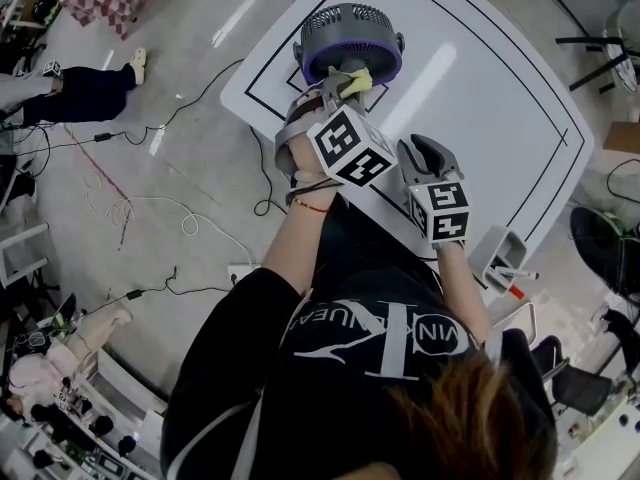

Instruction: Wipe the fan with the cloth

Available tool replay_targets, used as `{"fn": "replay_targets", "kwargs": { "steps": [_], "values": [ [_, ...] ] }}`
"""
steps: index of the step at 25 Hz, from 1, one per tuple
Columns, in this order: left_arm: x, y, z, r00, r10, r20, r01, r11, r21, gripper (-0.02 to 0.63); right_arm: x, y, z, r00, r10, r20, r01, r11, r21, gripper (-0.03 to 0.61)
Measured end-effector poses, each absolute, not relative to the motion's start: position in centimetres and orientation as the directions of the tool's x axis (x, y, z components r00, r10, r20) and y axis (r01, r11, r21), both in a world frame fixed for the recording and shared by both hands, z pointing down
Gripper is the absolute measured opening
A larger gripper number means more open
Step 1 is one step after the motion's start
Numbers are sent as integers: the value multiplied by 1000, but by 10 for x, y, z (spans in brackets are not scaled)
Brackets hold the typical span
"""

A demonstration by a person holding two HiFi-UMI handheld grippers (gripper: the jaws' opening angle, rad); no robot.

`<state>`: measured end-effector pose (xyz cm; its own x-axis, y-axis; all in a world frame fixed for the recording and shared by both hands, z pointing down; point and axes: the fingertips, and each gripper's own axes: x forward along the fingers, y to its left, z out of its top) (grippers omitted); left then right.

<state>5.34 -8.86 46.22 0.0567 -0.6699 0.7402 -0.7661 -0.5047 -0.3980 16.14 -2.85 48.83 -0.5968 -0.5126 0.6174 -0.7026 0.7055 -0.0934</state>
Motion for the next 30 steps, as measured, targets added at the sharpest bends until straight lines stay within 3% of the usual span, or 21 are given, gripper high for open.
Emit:
{"fn": "replay_targets", "kwargs": {
  "steps": [16,30],
  "values": [
    [28,-74,450,65,-669,741,-835,-443,-327,57,161,-29,487,-597,-521,610,-699,712,-75,92],
    [10,-70,429,2,-736,677,-850,-358,-386,57,123,-99,430,-676,-634,376,-713,691,-118,97]
  ]
}}
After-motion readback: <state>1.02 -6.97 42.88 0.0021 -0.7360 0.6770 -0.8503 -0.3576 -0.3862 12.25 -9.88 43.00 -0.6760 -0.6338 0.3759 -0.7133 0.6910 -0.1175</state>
